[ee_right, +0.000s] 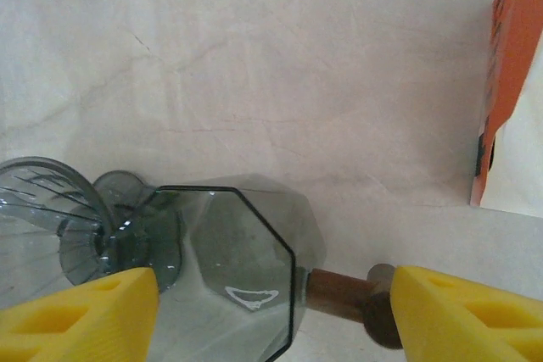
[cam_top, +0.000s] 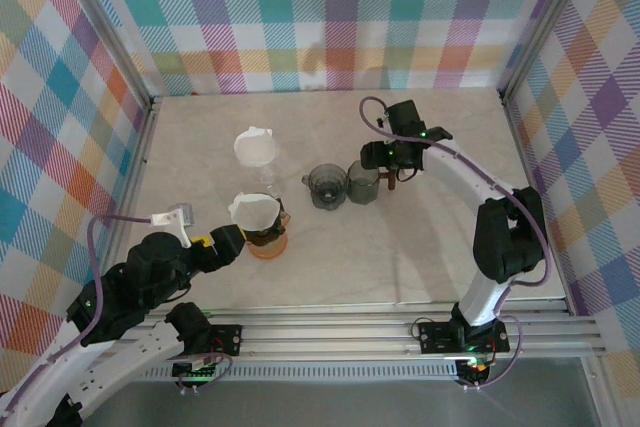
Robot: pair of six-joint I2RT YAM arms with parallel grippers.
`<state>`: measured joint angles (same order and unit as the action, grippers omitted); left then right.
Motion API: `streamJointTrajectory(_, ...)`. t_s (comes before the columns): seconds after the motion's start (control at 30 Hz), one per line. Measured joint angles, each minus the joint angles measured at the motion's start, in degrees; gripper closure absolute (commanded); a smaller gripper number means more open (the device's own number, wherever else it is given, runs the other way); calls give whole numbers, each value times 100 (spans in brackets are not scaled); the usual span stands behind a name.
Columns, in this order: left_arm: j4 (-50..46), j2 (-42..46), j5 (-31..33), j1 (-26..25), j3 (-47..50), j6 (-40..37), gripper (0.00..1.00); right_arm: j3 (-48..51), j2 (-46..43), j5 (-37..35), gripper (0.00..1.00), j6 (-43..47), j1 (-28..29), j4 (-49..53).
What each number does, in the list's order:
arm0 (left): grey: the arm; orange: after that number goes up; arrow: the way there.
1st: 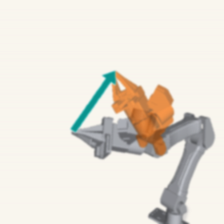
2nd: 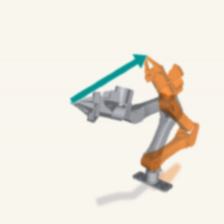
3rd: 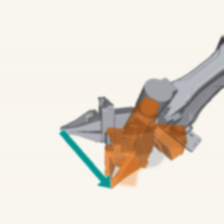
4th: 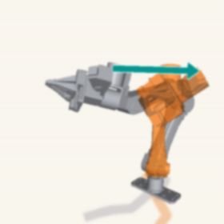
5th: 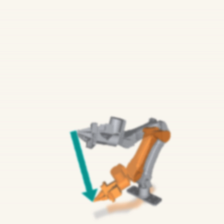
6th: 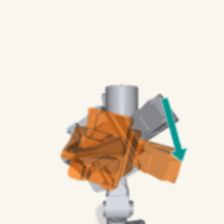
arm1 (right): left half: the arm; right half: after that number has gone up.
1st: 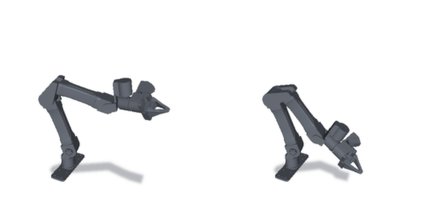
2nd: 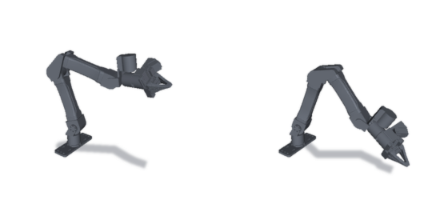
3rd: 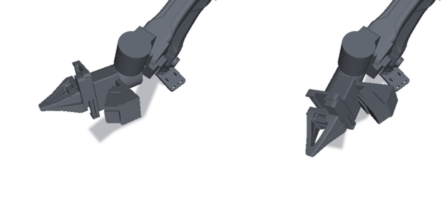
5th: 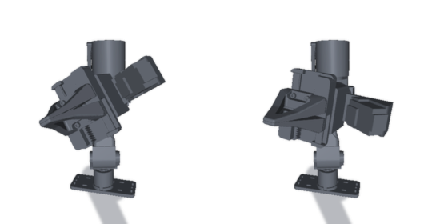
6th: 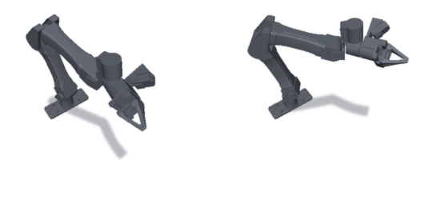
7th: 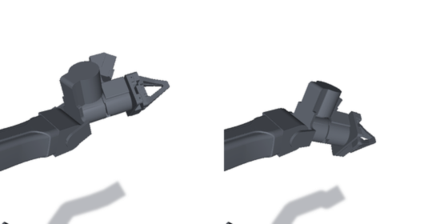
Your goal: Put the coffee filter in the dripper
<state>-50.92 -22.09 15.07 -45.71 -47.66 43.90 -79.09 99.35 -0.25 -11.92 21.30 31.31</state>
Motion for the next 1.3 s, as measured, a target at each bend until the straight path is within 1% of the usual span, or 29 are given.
streamJointTrajectory(0.17,2,-107,-4,0,31,0,0,-81,212,649,25,179,-247,-52)
streamJointTrajectory(0.27,15,-151,-13,0,52,0,0,-229,396,896,26,221,-262,-81)
streamJointTrajectory(0.4,22,-151,-44,0,111,4,0,-247,531,1071,28,256,-258,-33)
streamJointTrajectory(0.63,22,-155,-61,0,138,4,0,-157,501,1217,32,225,-258,-15)
streamJointTrajectory(0.8,24,-153,-66,0,151,7,0,273,52,1290,33,72,-258,-17)
streamJointTrajectory(0.9,26,-142,-85,0,201,22,0,555,-391,1252,33,0,-260,-13)
streamJointTrajectory(1.03,26,-136,-107,0,221,22,0,673,-844,1082,33,-70,-269,-74)
streamJointTrajectory(1.1,24,-136,-107,0,221,24,0,693,-898,1032,36,-72,-330,-114)
streamJointTrajectory(1.3,17,-131,-105,0,221,28,0,704,-505,929,54,-105,-798,-212)
